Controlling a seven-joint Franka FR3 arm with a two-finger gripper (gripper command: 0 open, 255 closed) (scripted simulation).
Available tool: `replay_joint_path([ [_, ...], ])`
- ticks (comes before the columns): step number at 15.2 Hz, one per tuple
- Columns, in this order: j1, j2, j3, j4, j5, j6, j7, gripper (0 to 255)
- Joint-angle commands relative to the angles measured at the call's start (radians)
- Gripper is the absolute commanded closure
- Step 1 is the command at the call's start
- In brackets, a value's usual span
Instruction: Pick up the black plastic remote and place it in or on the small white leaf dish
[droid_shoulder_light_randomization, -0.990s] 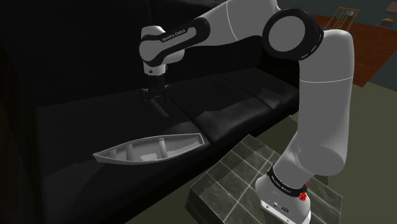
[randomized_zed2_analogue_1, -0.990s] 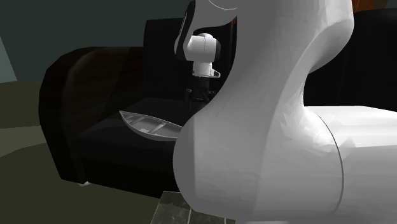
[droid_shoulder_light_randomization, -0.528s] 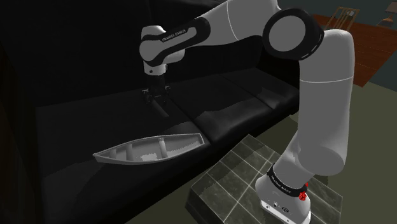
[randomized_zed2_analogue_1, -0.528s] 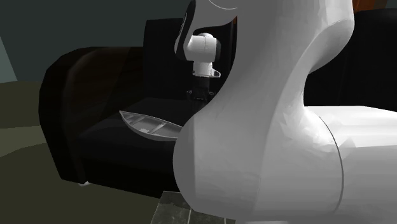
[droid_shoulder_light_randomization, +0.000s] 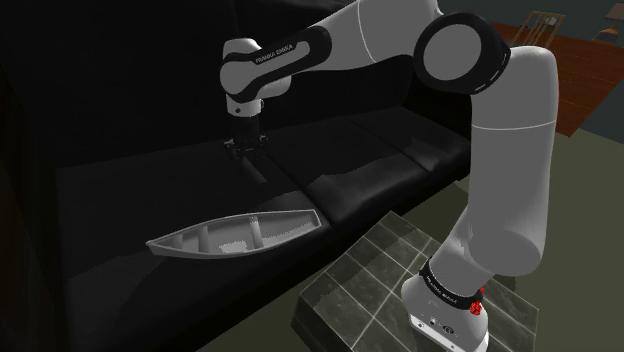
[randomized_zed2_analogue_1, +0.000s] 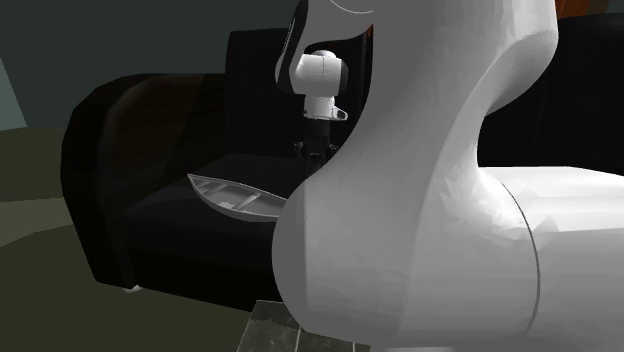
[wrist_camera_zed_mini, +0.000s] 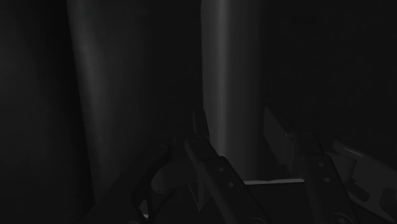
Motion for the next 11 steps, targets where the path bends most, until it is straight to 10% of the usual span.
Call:
replay_joint_path([
  [1,0.003,0.007,0.003,-0.003,0.002,0.001,0.0,255],
  [11,0.001,-0.049,0.006,0.052,0.005,-0.109,0.007,255],
])
